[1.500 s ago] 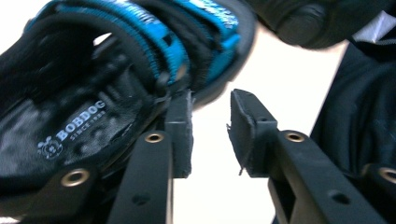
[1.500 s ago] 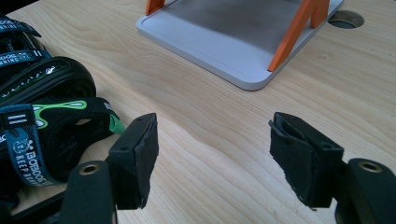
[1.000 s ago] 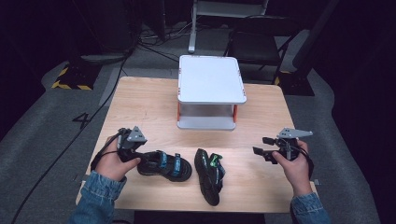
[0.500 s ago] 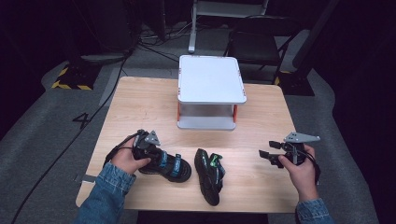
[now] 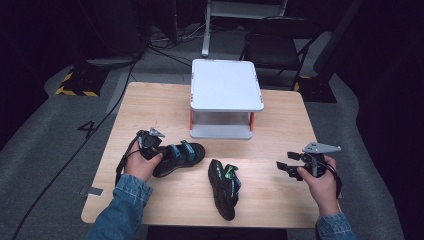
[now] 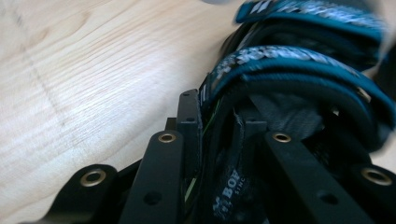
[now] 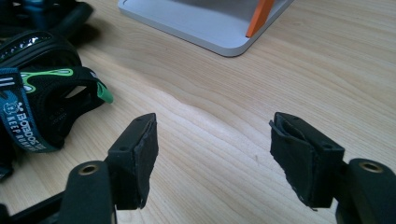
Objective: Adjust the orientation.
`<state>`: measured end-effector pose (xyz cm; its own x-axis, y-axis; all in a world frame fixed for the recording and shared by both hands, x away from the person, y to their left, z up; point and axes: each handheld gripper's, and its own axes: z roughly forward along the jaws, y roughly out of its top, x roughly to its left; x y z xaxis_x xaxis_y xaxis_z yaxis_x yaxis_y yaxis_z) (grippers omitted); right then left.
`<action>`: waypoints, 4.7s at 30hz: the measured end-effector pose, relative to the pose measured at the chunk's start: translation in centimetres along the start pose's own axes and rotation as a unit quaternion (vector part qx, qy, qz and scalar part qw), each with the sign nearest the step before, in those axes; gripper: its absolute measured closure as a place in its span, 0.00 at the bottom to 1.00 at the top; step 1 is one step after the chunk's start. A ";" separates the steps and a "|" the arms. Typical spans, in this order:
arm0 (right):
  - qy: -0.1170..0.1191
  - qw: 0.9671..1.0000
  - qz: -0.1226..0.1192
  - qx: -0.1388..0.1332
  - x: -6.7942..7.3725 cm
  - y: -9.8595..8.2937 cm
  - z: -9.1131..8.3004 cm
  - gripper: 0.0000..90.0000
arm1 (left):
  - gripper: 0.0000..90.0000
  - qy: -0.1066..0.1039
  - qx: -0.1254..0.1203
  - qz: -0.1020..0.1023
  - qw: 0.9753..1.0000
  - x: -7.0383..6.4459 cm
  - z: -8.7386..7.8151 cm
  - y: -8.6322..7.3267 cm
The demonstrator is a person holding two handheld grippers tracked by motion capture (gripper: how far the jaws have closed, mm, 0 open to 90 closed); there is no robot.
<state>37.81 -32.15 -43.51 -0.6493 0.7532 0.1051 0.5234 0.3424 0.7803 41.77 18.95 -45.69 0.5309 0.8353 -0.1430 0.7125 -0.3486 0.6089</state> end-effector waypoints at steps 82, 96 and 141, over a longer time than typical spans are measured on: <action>0.229 0.959 -0.144 0.085 10.3 1.0 9.4 0.72 | 0.31 0.007 -0.089 -0.016 0.996 -0.4 -7.6 -2.5; 0.129 0.982 -0.134 0.013 7.3 2.5 5.4 0.73 | 0.31 0.010 -0.088 -0.019 0.996 -0.2 -7.3 -2.7; 0.112 0.973 -0.198 -0.033 10.3 7.3 10.5 0.94 | 0.31 0.032 -0.068 -0.050 0.996 0.8 -8.6 -6.9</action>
<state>40.70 -15.98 -43.18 -0.9004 0.4267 -0.0855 0.1771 0.5387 0.8237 33.31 25.70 -43.31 0.4275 0.8897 -0.1603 0.6892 -0.2060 0.6946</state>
